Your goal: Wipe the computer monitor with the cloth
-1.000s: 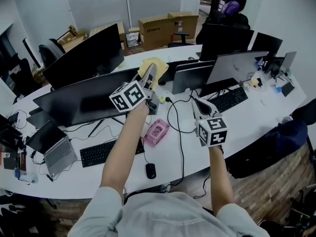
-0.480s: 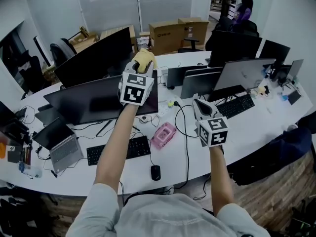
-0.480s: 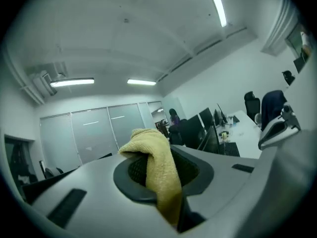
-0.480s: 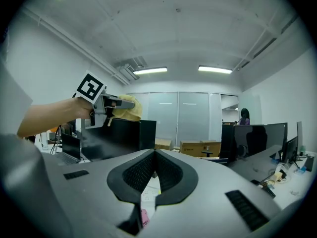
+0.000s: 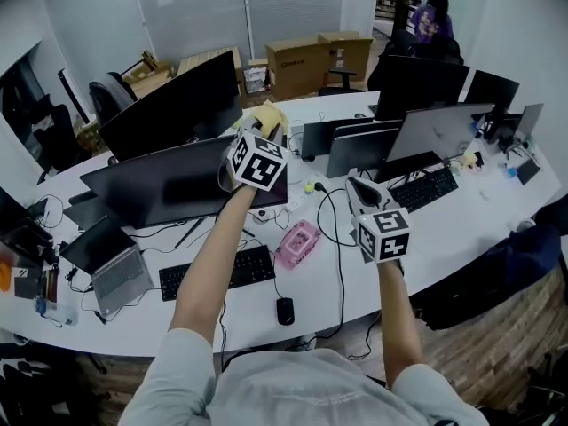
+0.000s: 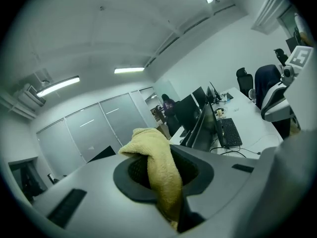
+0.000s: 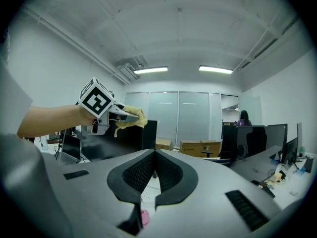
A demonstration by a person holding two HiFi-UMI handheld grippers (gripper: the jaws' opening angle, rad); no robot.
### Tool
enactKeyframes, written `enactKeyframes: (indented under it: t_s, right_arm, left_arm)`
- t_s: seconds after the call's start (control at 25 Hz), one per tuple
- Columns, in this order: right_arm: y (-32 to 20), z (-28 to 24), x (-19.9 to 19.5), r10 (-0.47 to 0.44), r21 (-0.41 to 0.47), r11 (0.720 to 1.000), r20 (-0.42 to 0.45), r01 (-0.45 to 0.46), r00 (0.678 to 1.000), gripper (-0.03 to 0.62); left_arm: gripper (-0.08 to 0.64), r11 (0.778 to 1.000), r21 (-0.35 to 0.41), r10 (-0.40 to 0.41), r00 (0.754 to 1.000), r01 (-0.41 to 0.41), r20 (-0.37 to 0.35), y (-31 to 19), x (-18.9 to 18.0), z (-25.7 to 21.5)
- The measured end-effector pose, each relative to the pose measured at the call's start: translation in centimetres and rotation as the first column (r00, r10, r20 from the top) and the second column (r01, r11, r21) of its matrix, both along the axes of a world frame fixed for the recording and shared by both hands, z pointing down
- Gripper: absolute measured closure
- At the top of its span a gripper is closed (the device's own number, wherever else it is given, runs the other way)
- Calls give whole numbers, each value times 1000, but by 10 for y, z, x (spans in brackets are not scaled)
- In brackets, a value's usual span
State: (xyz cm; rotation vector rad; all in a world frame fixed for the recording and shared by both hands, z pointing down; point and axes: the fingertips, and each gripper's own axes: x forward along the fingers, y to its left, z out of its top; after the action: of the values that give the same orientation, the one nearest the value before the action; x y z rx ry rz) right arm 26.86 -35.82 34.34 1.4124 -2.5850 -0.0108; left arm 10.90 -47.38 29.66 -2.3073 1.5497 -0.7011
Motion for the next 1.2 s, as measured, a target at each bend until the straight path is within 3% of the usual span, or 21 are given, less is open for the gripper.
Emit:
enactKeyframes:
  t_s: [0.2,0.68,1.0,1.2]
  right_arm:
    - [0,-7,-14,10,10,1000,-4,-9,1000,566]
    - [7,-6,-59,19,6,1000,-19,-19,1000,566]
    - [7,-6,-71,21,7,1000,-22,-21,1000,566]
    - [7,-6,-76,16,7,1000,-19,-16,1000,566]
  left_arm:
    - [479,999,-17,29,999,-29,-31,5,-10,-2]
    - [479,990,-58,111,970,-126,-217,20,-30,-6]
    - [480,986,-24,157,958,-167,-239,31,-29,-24]
    - [480,991,-16,127,963,-135,-237,22,-34,-31]
